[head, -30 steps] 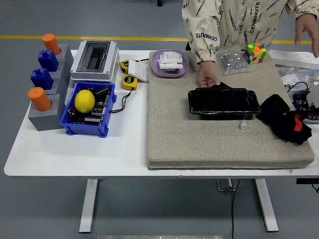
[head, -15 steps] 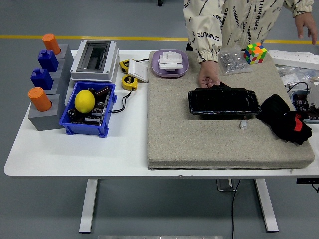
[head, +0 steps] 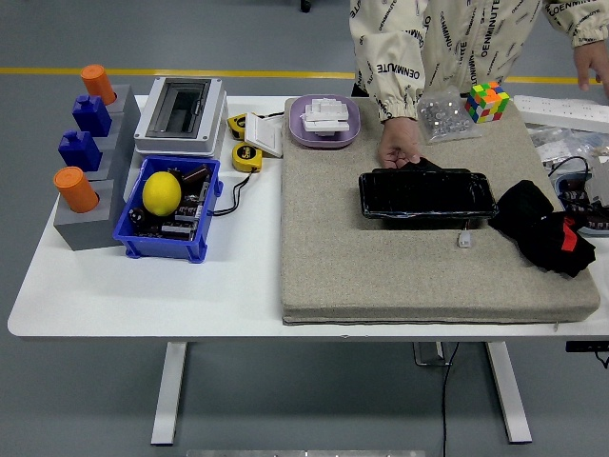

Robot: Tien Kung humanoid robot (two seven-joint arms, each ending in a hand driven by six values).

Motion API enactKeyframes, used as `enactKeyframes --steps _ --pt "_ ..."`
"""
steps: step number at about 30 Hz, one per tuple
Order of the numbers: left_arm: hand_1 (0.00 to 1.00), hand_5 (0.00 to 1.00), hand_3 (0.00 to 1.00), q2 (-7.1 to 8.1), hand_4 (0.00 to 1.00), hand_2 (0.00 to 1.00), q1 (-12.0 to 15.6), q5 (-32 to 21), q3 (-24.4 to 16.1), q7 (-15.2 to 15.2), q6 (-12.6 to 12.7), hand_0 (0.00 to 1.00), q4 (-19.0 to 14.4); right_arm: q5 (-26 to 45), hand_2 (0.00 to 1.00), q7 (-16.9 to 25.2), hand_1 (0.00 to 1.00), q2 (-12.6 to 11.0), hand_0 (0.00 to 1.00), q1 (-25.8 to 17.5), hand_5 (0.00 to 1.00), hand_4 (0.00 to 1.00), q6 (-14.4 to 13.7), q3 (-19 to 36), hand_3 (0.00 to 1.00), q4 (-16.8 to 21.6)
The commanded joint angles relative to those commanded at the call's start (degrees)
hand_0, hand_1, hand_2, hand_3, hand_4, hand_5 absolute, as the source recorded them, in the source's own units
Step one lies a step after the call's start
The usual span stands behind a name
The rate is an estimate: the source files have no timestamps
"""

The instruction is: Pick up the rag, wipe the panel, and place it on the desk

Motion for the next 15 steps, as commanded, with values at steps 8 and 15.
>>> enactKeyframes --steps 8,15 --pt "0.642 0.441 0.561 -0.28 0.629 0.657 -0.2 0.2 -0.7 0.0 0.0 0.606 -0.1 -0.1 0.612 -0.2 0.529 -0.4 0.361 0.2 0.732 0.998 0.6 0.1 0.71 -0.1" --pt "0.642 0.441 0.561 -0.73 0.629 0.657 -0.2 0.3 -1.4 0.0 0.1 0.605 -0.1 0.5 0.526 -0.3 0.476 -0.5 0.35 0.4 0.752 0.998 0.4 0.4 0.48 -0.2"
